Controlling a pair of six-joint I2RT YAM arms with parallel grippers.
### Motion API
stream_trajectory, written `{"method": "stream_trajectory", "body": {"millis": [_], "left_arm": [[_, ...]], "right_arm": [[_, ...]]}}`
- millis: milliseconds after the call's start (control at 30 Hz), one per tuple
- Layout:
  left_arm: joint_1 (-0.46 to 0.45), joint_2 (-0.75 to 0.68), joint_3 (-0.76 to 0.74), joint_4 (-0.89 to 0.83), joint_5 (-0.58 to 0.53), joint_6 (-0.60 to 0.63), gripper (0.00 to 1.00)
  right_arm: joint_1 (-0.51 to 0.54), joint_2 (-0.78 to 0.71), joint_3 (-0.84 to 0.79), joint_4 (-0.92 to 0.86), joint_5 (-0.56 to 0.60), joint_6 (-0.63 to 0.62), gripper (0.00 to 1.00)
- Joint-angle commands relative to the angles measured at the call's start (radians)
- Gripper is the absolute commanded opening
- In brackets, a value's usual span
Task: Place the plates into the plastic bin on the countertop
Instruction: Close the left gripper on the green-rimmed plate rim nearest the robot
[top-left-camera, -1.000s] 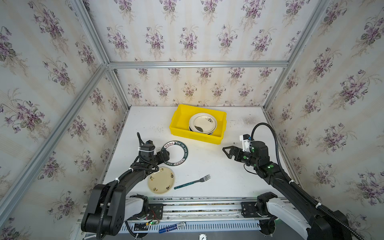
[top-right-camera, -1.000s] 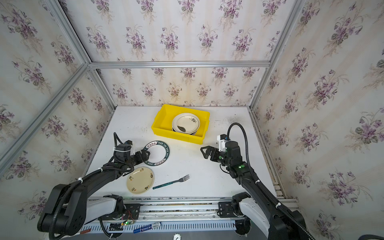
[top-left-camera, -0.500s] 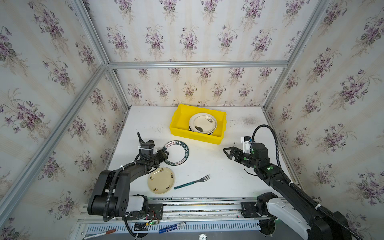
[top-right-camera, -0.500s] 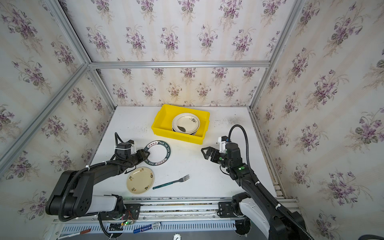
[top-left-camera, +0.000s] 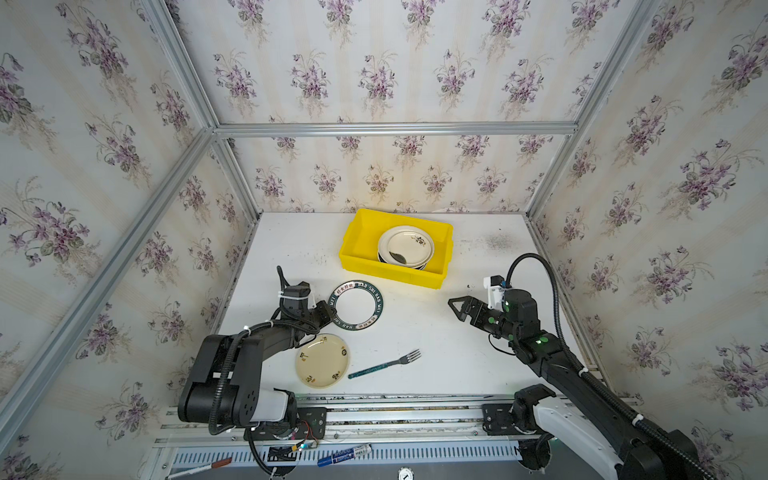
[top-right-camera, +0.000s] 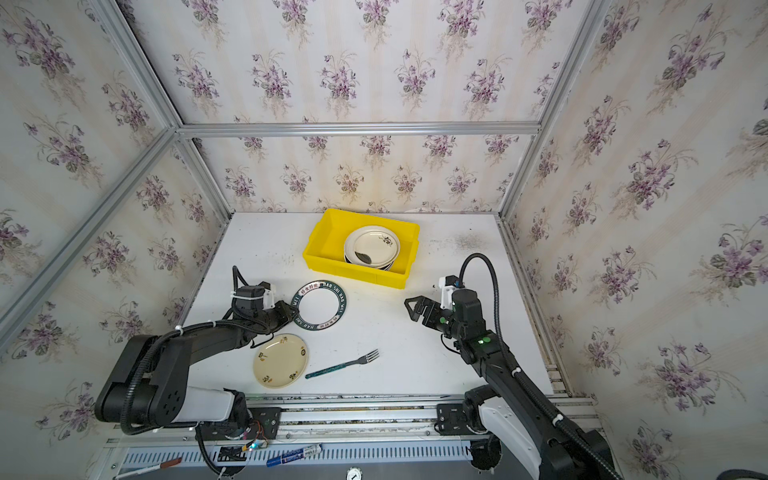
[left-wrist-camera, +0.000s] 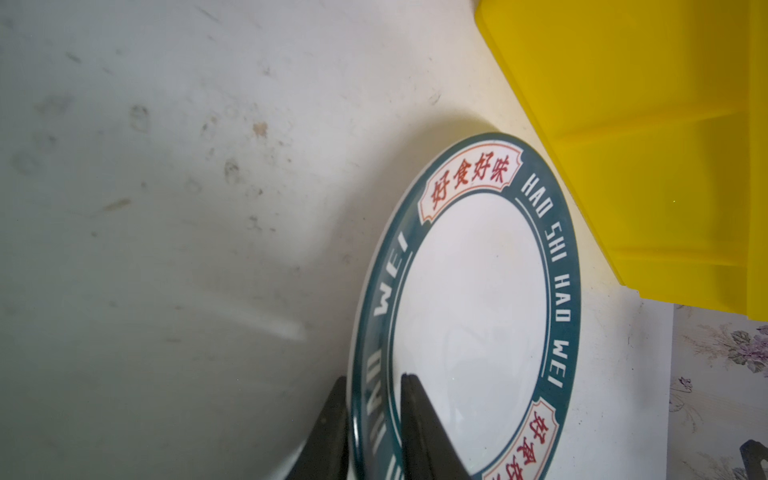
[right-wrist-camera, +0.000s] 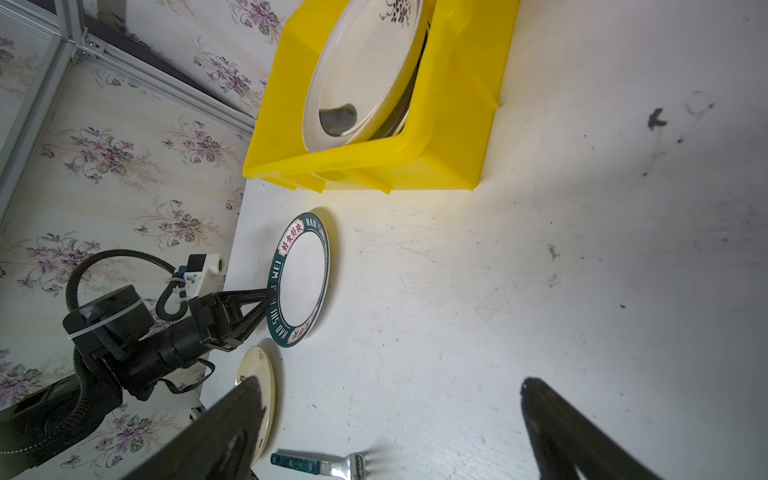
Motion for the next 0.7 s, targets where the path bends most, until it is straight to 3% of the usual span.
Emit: {"method": "stream_trajectory", "body": {"millis": [0, 667], "left_arm": [[0.001, 0.000, 0.008, 0.012, 0.015, 0.001, 0.24], [0.000, 0.013, 0.011, 0.017, 0.032, -0.002, 0.08]], "right_arm": [[0.000, -0.009, -0.003, 0.021, 0.016, 0.007, 0.99], [0.000, -0.013, -0.007, 0.028, 0.016, 0.033, 0.99]]}}
